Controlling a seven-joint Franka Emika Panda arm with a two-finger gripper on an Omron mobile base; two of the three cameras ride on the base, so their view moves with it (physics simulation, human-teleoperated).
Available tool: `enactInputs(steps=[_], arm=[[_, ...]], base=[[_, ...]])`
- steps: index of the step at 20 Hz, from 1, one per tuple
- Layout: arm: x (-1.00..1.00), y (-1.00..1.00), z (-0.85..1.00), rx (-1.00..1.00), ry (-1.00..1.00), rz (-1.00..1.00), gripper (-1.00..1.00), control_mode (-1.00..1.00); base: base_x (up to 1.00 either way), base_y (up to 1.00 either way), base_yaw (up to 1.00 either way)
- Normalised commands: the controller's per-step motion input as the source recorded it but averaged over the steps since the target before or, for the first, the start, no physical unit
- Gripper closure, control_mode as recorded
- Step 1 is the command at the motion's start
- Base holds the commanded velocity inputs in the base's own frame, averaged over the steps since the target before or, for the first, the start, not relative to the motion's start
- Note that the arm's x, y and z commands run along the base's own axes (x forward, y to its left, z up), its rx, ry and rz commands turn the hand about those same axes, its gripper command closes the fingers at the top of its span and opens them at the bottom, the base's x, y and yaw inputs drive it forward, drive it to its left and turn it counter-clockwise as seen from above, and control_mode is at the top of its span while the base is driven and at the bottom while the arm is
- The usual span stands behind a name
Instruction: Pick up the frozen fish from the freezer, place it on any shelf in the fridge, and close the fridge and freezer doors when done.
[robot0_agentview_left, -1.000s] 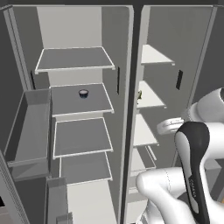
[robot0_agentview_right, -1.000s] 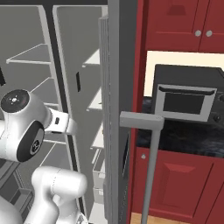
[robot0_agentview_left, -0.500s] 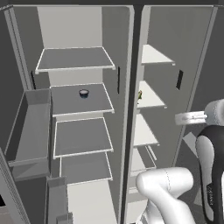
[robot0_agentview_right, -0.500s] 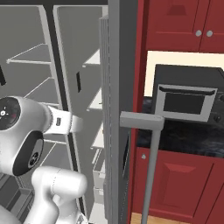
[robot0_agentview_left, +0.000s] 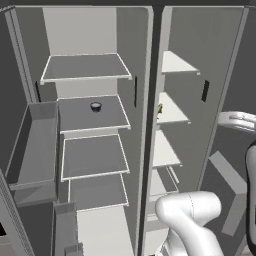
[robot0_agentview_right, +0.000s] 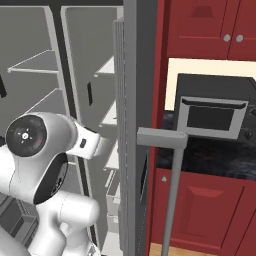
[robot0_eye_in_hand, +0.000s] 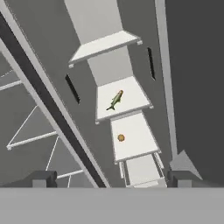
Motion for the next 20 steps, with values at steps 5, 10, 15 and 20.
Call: enactInputs(steps=[5,10,15,20], arm=[[0.16,-0.01,0.0,0.44,0.03,-0.1,-1.0,-1.0],[0.3,0.0,0.0,0.12,0.12,-0.06,-1.0,-1.0],[0.18,0.0,-0.02,0.0,0.17,-0.04,-1.0,-1.0],[0.06,0.0,-0.17,0.0,0.09,-0.01,-1.0,-1.0]], base=[[0.0,0.0,0.0],[0.0,0.0,0.0],[0.0,0.0,0.0],[0.0,0.0,0.0]])
